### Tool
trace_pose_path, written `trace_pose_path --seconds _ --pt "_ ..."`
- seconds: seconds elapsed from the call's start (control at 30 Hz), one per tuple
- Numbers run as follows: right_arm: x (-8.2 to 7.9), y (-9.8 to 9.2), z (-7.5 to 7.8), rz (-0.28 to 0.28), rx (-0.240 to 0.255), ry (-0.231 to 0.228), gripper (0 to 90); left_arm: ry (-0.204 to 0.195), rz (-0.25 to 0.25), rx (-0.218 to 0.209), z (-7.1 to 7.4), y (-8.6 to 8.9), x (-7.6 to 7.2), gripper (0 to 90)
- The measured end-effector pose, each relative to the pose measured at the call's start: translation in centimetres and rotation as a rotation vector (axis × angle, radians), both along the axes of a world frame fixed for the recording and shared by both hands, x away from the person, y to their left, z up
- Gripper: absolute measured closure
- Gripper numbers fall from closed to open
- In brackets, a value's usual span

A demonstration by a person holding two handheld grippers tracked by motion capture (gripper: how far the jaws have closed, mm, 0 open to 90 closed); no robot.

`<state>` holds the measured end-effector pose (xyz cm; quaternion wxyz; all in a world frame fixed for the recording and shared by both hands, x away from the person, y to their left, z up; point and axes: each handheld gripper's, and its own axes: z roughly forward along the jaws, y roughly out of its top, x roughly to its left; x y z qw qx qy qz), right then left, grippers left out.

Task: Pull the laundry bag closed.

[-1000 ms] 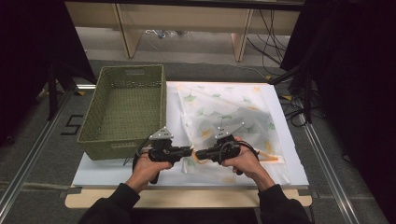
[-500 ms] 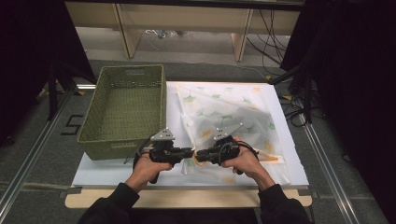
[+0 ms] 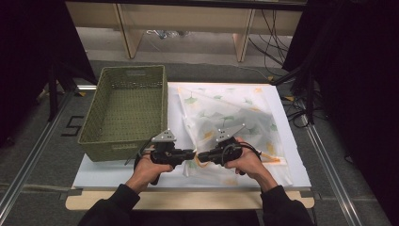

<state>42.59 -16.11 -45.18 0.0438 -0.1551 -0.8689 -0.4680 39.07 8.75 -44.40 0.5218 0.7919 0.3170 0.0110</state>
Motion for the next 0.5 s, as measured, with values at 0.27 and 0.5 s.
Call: trace_pose_path --seconds 0.27,0.5 --pt "0.01 -0.14 0.04 -0.016 0.001 0.024 86.3 0.000 0.000 0.001 -0.03 0.09 0.05 82.6" --pt "0.12 -0.34 -0.42 -0.018 0.007 0.085 77.1 0.003 -0.008 -0.007 0.06 0.18 0.08 82.6"
